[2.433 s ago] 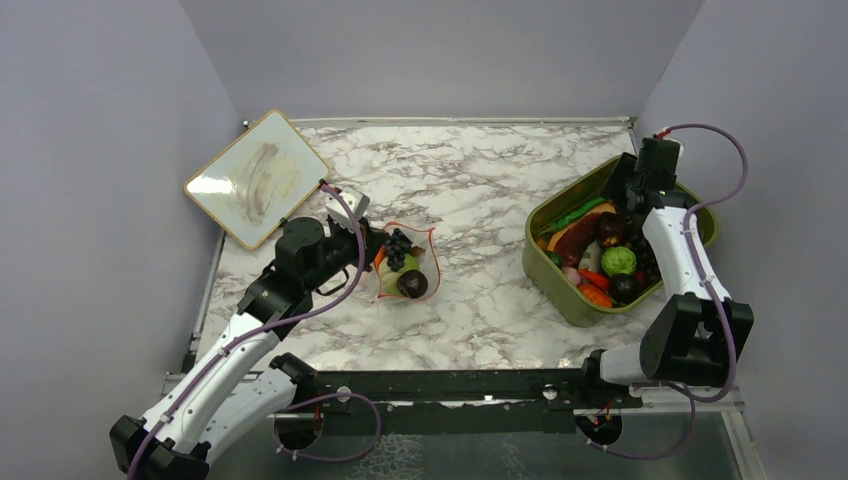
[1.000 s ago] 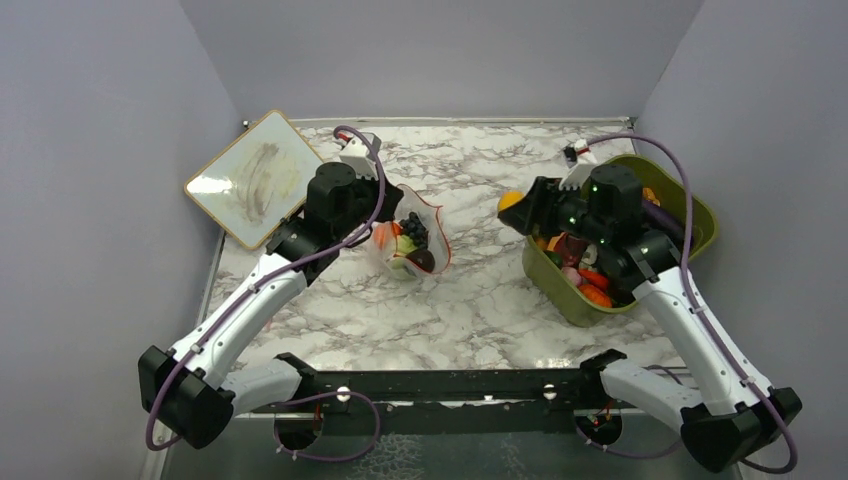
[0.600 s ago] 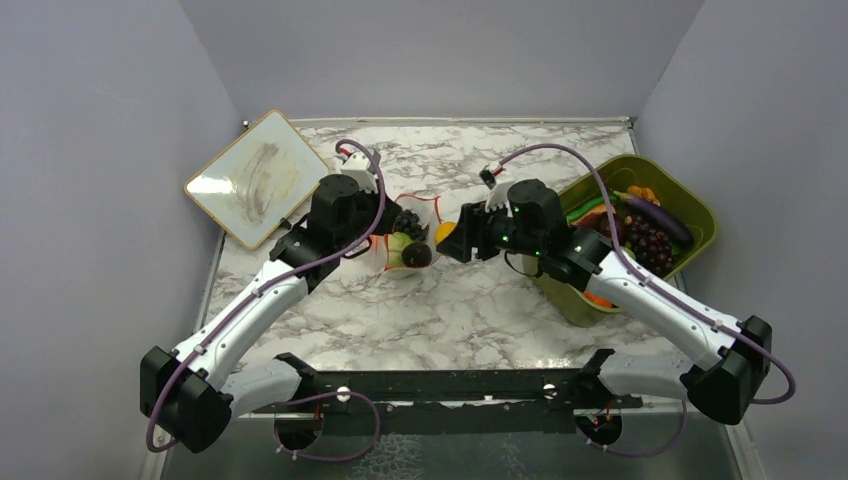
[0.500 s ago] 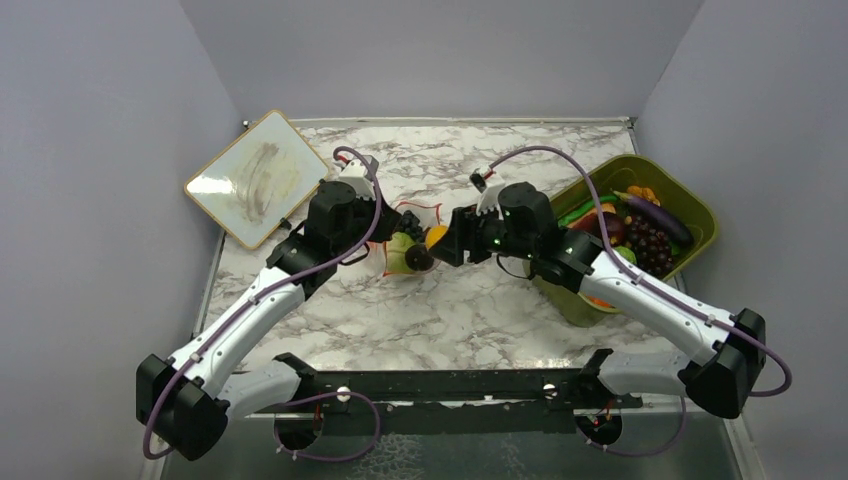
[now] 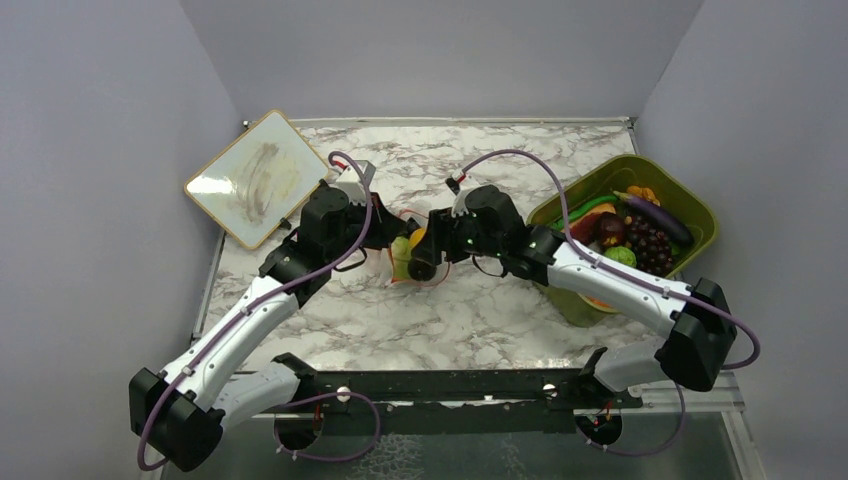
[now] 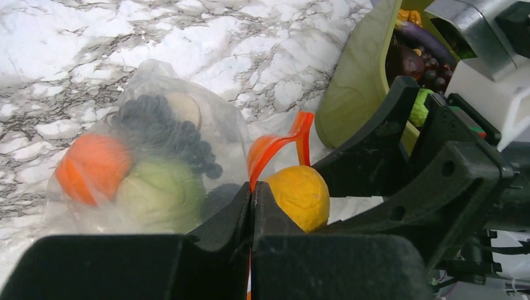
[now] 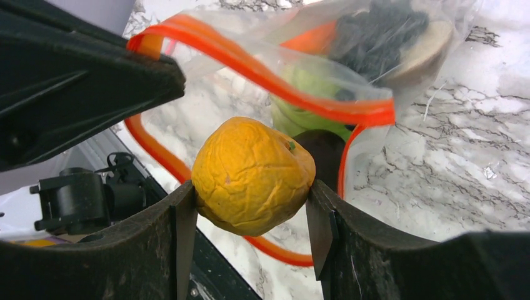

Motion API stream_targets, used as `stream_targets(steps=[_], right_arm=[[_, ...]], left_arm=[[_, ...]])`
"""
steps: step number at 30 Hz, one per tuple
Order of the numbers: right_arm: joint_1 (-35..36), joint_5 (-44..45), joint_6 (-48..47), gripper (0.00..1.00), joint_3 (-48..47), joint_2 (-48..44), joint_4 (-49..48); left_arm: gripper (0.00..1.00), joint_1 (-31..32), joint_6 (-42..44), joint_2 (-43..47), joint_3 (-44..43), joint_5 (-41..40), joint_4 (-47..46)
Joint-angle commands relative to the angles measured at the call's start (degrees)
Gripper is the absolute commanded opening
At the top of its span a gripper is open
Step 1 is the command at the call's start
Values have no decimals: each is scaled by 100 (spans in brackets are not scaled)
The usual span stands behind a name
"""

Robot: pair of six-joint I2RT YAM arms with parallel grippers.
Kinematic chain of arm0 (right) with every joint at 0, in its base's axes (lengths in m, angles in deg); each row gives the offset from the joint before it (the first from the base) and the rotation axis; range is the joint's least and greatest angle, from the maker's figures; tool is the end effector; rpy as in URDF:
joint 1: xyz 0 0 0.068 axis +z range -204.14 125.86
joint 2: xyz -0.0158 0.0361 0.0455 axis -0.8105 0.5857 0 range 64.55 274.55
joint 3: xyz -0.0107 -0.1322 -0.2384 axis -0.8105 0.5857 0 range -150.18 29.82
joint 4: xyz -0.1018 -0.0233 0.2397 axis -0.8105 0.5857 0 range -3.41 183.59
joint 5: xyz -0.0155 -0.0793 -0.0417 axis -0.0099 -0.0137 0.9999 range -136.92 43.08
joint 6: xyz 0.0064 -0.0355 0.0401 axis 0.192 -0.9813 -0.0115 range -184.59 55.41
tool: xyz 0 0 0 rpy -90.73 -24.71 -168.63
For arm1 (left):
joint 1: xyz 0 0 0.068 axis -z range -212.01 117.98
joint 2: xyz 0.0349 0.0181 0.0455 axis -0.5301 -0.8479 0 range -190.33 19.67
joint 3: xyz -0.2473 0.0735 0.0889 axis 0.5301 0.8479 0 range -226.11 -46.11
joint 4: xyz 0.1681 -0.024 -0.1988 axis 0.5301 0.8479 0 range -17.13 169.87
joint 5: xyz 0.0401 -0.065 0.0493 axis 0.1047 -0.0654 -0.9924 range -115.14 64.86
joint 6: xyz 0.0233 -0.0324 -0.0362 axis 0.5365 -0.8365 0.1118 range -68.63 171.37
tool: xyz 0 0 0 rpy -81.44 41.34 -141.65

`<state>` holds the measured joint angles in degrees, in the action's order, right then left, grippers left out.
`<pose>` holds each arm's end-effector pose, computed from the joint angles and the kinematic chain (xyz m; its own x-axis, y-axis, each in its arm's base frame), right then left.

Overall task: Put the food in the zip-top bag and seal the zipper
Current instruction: Place the fake fruit in the zipper food storage bag.

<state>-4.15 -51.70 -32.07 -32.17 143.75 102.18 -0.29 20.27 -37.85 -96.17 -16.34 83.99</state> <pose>0.1996 0.2428 0.2983 -0.7281 -0.0345 -0.6846 -0.4946 0.7179 0.4899 0.1948 -0.1269 0.3292 -0.5642 -0.2513 -0.7865 0.4106 0.7410 -0.5313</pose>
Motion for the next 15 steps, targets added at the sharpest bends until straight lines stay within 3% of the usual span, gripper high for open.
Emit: stream_targets(steps=[1, 6, 15], right_arm=[[54, 346, 212, 40, -24, 79, -564], [67, 397, 349, 44, -30, 300, -807], [80, 659, 344, 64, -46, 215, -610]], left_arm=[[0, 19, -304, 248, 126, 299, -198], [0, 17, -484, 192, 253, 511, -340], [0, 17, -389, 203, 318, 403, -392]])
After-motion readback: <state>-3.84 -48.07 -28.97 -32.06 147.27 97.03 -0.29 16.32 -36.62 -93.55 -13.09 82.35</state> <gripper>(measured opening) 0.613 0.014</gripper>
